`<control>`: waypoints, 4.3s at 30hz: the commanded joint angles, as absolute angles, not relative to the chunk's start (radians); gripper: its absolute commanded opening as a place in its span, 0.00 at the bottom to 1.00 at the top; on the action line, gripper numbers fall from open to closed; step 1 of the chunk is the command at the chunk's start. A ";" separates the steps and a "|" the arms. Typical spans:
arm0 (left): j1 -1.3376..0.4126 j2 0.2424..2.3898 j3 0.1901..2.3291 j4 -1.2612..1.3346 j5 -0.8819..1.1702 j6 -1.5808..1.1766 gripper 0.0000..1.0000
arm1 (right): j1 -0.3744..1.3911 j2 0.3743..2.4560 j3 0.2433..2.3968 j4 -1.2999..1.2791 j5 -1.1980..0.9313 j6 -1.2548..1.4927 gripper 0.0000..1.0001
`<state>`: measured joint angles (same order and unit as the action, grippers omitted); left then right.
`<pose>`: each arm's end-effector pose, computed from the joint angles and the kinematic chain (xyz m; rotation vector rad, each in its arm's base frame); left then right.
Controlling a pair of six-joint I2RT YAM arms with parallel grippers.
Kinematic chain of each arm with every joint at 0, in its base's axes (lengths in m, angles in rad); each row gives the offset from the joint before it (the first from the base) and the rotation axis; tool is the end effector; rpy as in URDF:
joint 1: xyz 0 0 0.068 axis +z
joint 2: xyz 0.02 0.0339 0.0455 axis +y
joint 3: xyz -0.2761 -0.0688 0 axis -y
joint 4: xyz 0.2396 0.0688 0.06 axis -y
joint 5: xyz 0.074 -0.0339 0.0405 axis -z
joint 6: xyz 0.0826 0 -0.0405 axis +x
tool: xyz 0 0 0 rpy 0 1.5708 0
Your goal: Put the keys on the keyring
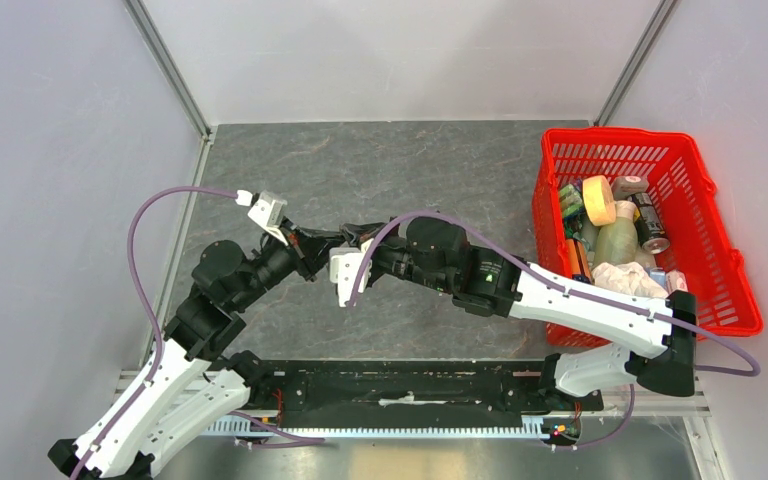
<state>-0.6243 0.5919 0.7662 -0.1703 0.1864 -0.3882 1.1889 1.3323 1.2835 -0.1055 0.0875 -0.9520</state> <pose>0.1303 -0.1127 0.3688 0.3458 1.6094 -0.9319 0.1377 0.3234 0.4060 -1.4819 0.8839 0.0996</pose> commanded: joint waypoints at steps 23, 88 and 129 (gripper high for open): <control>-0.637 0.542 0.776 -0.025 0.364 -0.414 0.02 | 1.089 1.211 1.081 0.289 0.094 -0.828 0.00; -0.637 0.539 0.809 0.099 0.498 -0.554 0.02 | 1.081 0.927 1.164 -0.326 -0.037 -0.150 0.59; -0.637 0.528 0.801 0.006 0.287 -0.486 0.02 | 1.179 1.200 1.355 -0.192 -0.071 -0.335 0.38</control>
<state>-0.6308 0.5339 0.7734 -0.0250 0.3145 -0.5217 1.1576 1.1801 1.3014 -0.2337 -0.1280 -0.2909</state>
